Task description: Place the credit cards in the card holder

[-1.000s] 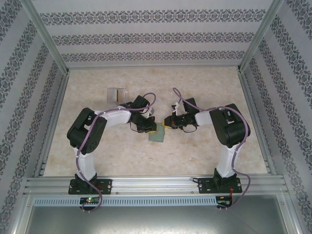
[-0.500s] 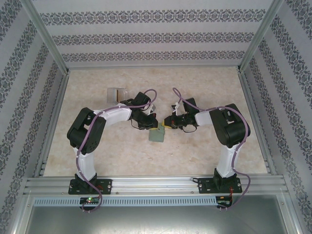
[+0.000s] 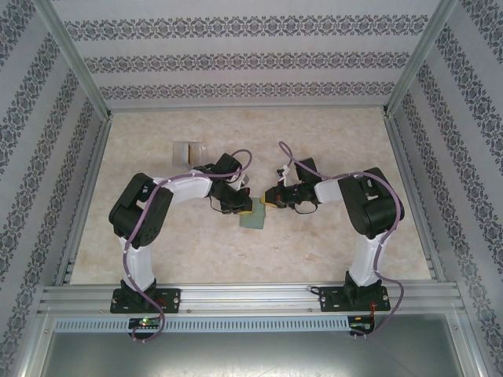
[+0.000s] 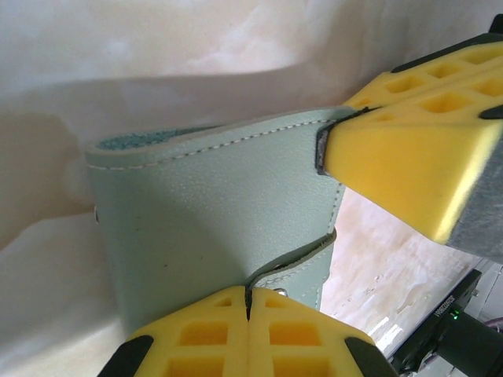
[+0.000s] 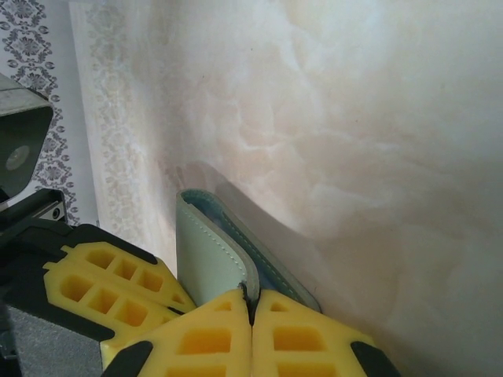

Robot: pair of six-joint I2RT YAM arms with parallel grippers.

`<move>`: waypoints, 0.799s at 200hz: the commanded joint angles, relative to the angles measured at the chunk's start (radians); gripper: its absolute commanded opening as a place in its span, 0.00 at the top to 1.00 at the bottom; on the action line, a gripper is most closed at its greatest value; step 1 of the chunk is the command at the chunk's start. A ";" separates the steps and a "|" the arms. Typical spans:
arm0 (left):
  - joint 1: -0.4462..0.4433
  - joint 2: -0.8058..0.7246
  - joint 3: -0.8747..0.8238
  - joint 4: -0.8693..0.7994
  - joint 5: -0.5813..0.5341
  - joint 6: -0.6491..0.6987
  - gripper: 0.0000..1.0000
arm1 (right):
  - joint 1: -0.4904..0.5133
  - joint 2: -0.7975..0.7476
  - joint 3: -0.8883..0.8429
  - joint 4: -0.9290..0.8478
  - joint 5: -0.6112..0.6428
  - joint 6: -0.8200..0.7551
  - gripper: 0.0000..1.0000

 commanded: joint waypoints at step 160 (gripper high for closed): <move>-0.004 -0.010 0.037 0.097 0.049 -0.048 1.00 | 0.025 -0.005 0.020 -0.038 0.022 -0.012 0.94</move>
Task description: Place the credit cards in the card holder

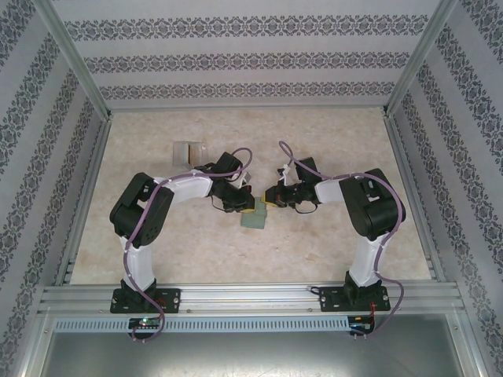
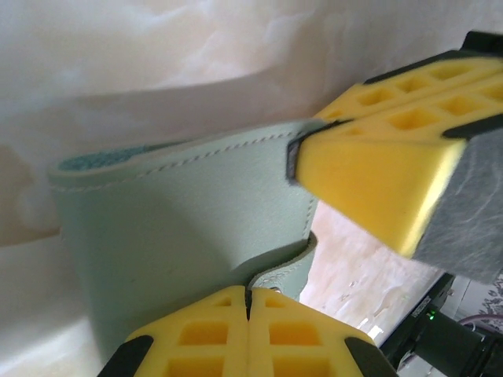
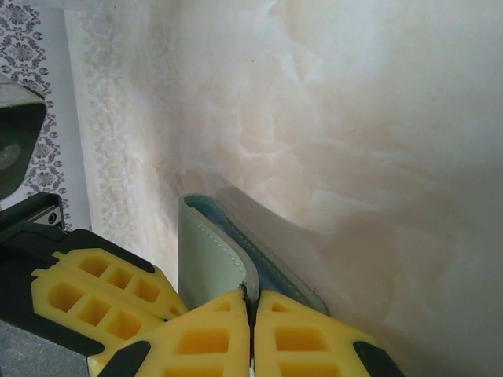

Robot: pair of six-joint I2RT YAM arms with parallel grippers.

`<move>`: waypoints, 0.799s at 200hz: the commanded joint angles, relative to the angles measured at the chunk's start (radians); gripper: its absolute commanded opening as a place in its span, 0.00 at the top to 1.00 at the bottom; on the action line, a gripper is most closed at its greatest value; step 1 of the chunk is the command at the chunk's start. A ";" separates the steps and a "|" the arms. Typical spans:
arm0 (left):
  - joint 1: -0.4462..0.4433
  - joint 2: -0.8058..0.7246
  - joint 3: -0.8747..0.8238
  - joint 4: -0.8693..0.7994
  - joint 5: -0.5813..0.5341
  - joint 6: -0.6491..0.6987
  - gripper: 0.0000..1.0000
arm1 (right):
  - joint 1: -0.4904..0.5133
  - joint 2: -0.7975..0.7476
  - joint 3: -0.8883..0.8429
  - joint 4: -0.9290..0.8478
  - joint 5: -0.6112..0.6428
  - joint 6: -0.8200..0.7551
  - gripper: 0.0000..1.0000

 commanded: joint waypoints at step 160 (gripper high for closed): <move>0.007 -0.024 -0.030 0.016 0.009 -0.003 1.00 | 0.009 0.008 0.026 -0.060 0.006 -0.024 0.94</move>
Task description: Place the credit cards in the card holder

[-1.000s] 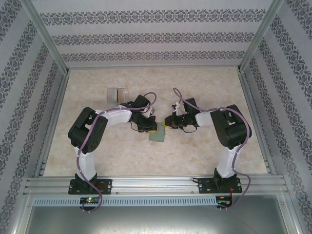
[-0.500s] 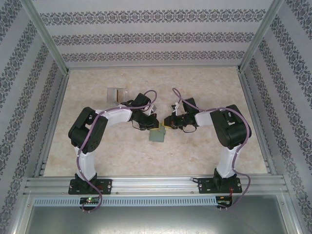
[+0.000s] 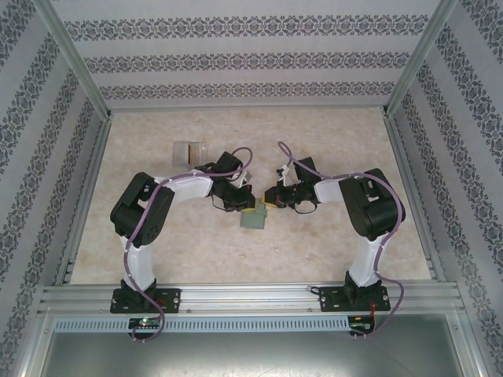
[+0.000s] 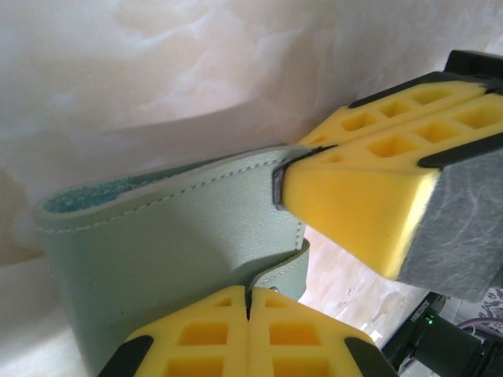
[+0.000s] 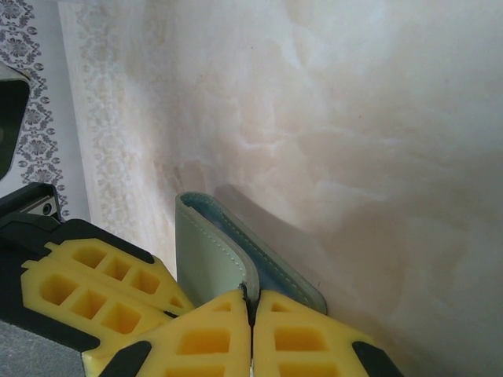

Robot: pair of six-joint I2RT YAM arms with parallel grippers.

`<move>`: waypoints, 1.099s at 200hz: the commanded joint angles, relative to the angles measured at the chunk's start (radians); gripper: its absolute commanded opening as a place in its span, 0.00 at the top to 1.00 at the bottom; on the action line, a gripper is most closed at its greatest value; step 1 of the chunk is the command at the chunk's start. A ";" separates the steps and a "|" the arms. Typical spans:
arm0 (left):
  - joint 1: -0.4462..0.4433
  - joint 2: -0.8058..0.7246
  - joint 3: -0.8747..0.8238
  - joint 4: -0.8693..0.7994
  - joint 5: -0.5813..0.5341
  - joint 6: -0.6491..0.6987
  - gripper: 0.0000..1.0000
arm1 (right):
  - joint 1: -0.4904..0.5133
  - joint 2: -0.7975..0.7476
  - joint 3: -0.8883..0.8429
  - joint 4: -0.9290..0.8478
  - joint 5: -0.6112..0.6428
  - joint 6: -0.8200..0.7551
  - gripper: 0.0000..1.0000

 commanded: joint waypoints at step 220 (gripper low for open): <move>0.018 -0.016 -0.057 0.063 0.063 -0.025 1.00 | 0.002 0.016 0.025 -0.035 0.006 -0.019 0.94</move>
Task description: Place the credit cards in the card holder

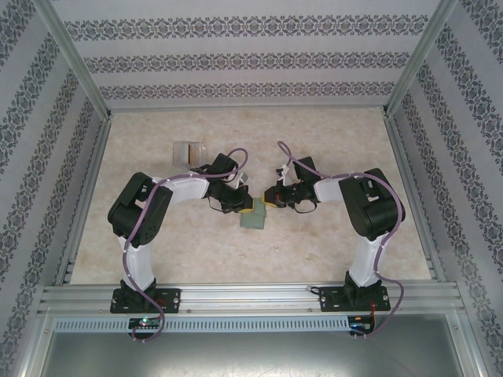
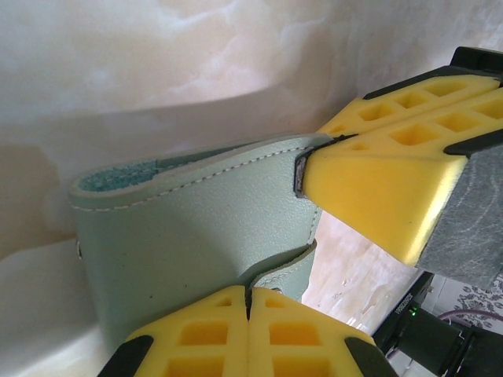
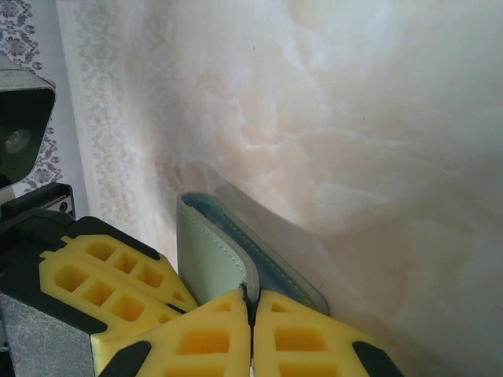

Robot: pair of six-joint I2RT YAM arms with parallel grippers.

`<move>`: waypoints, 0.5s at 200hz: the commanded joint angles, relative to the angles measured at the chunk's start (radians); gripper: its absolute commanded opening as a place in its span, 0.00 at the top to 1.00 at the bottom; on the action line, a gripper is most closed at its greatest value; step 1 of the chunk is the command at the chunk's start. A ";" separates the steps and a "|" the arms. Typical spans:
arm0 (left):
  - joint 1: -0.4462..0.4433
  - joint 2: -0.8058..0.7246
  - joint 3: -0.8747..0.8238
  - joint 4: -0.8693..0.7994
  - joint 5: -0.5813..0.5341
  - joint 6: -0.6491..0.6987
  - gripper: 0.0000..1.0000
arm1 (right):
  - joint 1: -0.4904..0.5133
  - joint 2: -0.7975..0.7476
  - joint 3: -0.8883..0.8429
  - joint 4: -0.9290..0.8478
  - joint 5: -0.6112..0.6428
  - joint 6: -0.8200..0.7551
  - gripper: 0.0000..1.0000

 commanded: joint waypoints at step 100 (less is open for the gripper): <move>-0.011 0.004 -0.019 -0.002 -0.012 0.011 1.00 | 0.007 -0.175 0.058 -0.276 0.084 -0.200 0.73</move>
